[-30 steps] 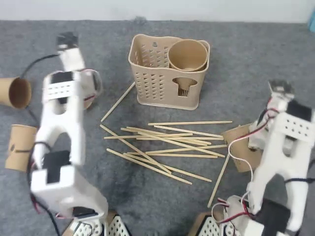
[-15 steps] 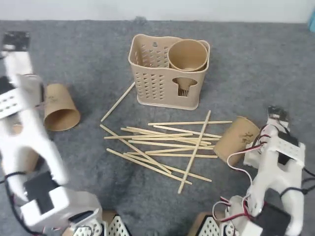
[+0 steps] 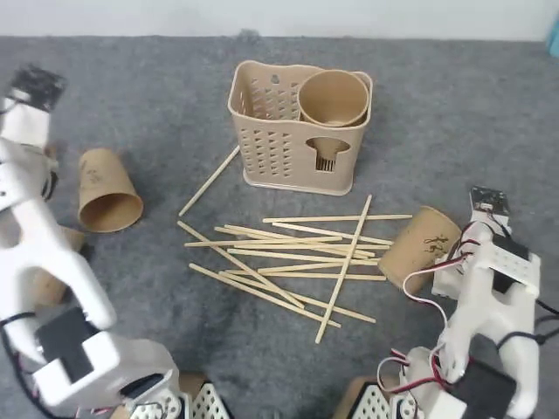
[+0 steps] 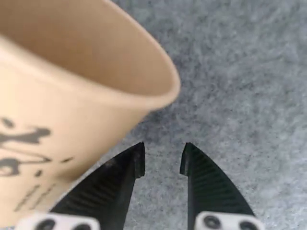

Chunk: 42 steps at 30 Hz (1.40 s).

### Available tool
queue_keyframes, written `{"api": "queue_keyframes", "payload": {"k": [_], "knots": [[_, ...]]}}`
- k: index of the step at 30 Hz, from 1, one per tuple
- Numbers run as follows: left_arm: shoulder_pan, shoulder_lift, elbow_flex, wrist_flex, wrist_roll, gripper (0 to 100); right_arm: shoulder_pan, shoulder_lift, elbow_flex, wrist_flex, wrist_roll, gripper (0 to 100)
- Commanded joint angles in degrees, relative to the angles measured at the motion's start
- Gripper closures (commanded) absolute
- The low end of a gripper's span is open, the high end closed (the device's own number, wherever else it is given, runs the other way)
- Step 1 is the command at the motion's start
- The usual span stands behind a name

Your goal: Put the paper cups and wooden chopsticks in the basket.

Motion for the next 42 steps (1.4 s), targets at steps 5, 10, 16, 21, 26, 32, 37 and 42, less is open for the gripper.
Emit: {"api": "queue_keyframes", "payload": {"k": [5, 10, 16, 21, 26, 32, 37, 42], "knots": [[-2.99, -0.70, 1.89, -7.47, -3.69, 85, 0.13, -1.01, -0.18, -0.48, 0.97, 85.9], [-3.34, 5.19, 3.47, -9.49, -3.69, 85, 0.04, -1.01, 0.09, -0.48, 0.97, 85.9], [-2.64, 9.49, 3.12, -9.67, -3.69, 85, 0.04, -1.01, 0.18, -0.66, 0.97, 85.9], [-5.27, 9.76, 2.86, -7.38, -4.40, 85, 0.04, -1.01, 0.18, -0.75, 0.97, 85.9], [-9.32, 9.67, 1.98, 1.05, -7.65, 85, 0.04, -1.01, 0.18, -0.84, 0.97, 85.9], [-10.90, 9.85, 1.98, 6.33, -8.18, 85, 0.04, -1.01, 0.18, -0.92, 0.97, 85.9], [-12.31, 8.70, 0.40, 9.41, -8.26, 86, 0.04, -1.01, 0.18, -0.92, 0.97, 85.9], [-16.97, 6.51, -2.77, 13.27, -10.11, 91, 0.04, -1.01, 0.18, -0.92, 0.97, 85.9]]}}
